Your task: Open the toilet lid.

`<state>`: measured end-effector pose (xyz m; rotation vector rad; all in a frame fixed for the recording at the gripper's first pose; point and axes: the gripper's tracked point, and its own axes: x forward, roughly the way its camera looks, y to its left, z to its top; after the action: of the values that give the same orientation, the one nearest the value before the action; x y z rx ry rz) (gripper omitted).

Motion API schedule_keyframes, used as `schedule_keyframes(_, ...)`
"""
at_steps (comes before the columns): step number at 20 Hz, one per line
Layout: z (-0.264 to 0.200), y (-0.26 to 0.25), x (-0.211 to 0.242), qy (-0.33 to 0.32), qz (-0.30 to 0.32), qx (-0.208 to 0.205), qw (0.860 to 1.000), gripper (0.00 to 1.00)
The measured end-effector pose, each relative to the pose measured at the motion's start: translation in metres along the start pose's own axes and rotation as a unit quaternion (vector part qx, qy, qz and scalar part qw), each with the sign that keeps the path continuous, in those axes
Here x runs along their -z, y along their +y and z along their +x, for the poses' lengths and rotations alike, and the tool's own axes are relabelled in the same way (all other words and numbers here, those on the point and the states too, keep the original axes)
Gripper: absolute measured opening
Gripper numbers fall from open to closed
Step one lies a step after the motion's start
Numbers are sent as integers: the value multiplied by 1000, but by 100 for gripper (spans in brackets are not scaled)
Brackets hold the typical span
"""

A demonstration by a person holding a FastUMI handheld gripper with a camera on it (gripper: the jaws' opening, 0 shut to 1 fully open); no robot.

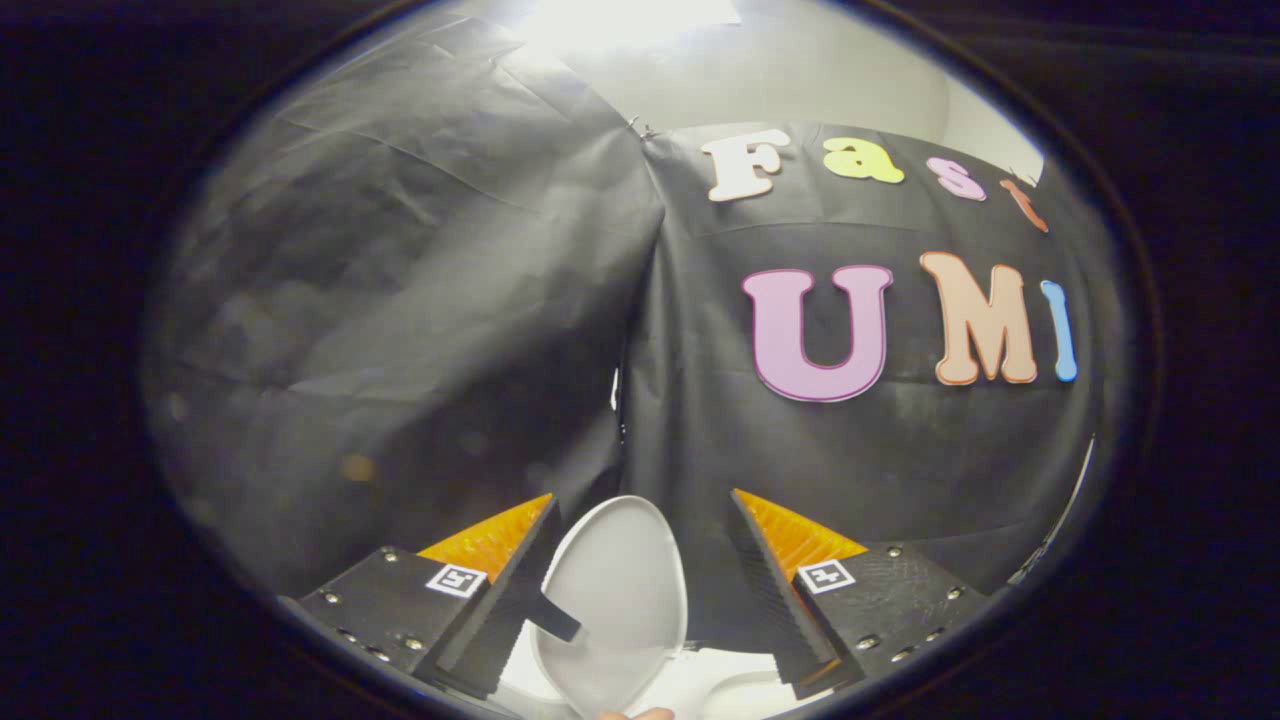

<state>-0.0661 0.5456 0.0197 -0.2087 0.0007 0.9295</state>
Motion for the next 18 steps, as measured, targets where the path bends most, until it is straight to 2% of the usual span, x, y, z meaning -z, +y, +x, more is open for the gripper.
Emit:
schedule_keyframes(8,-61,-129,-9,8,-23,117,993,97)
schedule_keyframes(18,-143,-259,15,35,-4,215,976,97)
